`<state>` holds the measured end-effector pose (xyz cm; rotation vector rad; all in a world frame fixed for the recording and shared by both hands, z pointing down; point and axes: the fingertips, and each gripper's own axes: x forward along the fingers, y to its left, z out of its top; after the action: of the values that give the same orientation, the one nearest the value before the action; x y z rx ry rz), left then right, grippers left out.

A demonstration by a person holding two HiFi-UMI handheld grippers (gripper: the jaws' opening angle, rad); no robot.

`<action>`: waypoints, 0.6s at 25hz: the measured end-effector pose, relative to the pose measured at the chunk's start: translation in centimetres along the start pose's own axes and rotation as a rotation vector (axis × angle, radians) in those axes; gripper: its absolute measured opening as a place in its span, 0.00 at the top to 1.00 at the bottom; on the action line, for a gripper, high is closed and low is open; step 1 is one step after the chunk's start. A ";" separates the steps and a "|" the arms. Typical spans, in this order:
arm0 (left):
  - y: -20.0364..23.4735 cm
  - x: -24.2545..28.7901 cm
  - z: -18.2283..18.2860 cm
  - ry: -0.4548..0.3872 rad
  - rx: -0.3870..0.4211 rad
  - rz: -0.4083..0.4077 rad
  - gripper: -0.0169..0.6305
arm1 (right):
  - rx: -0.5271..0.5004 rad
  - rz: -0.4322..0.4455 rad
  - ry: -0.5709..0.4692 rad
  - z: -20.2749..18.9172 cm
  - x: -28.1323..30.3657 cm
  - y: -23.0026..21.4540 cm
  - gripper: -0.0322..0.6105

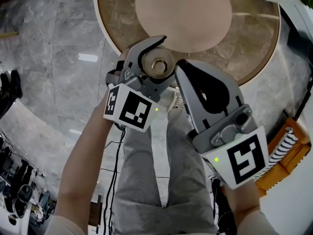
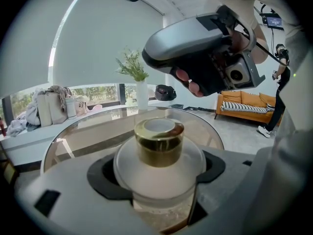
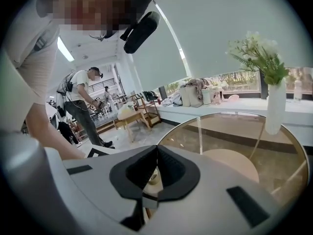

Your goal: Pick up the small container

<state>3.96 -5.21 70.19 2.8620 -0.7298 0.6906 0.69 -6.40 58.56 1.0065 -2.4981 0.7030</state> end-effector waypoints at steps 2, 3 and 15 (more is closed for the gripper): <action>0.0 0.1 0.2 -0.004 0.003 0.000 0.45 | -0.012 -0.004 0.000 0.1 0.1 -0.1 0.94; 0.0 0.0 0.2 -0.005 0.004 -0.001 0.45 | -0.019 -0.010 -0.001 0.1 0.3 -0.2 0.94; -0.9 0.7 0.9 0.006 0.017 -0.021 0.45 | -0.132 0.044 0.071 -1.1 1.5 0.8 0.71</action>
<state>5.26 -4.90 69.74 2.8777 -0.6957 0.7055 -0.73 -6.08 59.93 0.8673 -2.4758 0.5680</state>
